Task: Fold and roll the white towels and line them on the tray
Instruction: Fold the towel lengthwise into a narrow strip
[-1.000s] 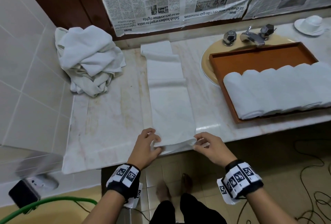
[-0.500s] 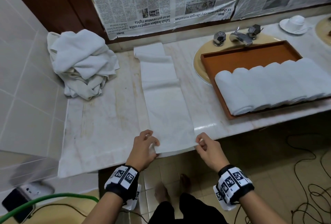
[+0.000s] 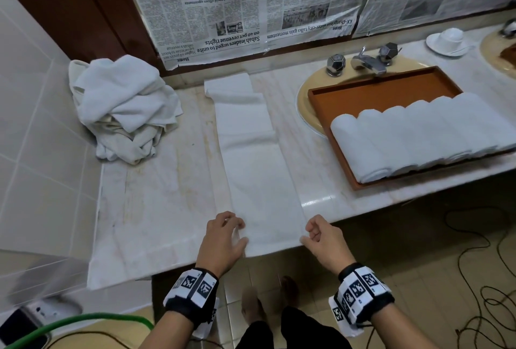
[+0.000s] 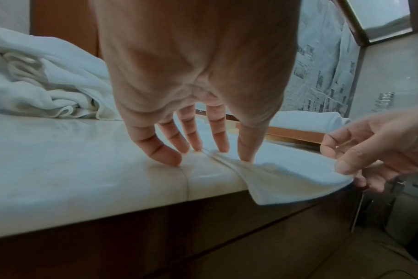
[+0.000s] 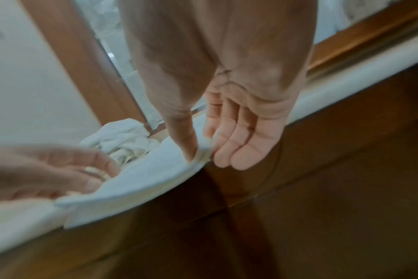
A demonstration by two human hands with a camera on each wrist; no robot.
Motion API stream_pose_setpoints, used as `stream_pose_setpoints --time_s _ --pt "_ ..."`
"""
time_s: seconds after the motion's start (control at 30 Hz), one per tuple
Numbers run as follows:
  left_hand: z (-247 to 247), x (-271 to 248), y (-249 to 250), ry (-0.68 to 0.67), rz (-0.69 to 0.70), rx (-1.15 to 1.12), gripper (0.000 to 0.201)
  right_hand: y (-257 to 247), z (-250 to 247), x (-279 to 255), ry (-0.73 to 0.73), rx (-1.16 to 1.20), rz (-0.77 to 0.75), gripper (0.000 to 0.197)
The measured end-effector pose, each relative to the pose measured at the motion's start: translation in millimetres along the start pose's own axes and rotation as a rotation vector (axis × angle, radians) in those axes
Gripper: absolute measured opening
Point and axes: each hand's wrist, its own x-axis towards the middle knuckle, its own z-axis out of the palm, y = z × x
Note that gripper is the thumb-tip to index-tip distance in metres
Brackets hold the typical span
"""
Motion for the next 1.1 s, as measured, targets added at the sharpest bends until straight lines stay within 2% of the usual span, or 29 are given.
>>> stream_pose_setpoints --time_s 0.03,0.1,0.2,0.23,0.3,0.37,0.43,0.63,0.73,0.83,1.03,1.1 --pt "0 0 -1 0.003 0.001 0.017 0.026 -2 0 0 0.019 -0.120 -0.025 0.019" --pt "-1 4 -1 0.039 -0.002 0.031 0.027 -11 0 3 0.147 -0.337 -0.146 0.017" --pt "3 19 7 0.138 -0.014 0.083 0.049 -30 11 23 0.291 -0.415 -0.412 0.022" --pt "7 26 12 0.124 -0.024 0.126 0.057 -37 19 33 0.280 -0.438 -0.476 0.030" --pt "16 38 21 0.012 -0.067 0.218 0.062 -48 38 50 0.168 -0.540 -0.543 0.046" --pt "27 44 25 -0.051 -0.086 0.285 0.059 -51 53 64 0.035 -0.664 -0.539 0.054" --pt "30 44 21 -0.055 -0.111 0.333 0.058 -45 54 73 -0.023 -0.733 -0.486 0.059" --pt "13 41 6 0.015 -0.281 0.243 0.060 -19 20 88 0.099 -0.678 -0.306 0.064" --pt "14 62 30 0.036 -0.210 0.197 0.056 -38 33 89 0.052 -0.626 -0.405 0.062" --pt "23 76 44 -0.042 -0.163 0.232 0.057 -44 50 95 -0.051 -0.708 -0.444 0.057" --pt "5 74 22 -0.046 -0.357 0.206 0.056 -34 13 117 0.045 -0.691 -0.309 0.070" --pt "-3 79 22 -0.032 -0.392 0.157 0.056 -44 6 122 0.060 -0.692 -0.331 0.069"
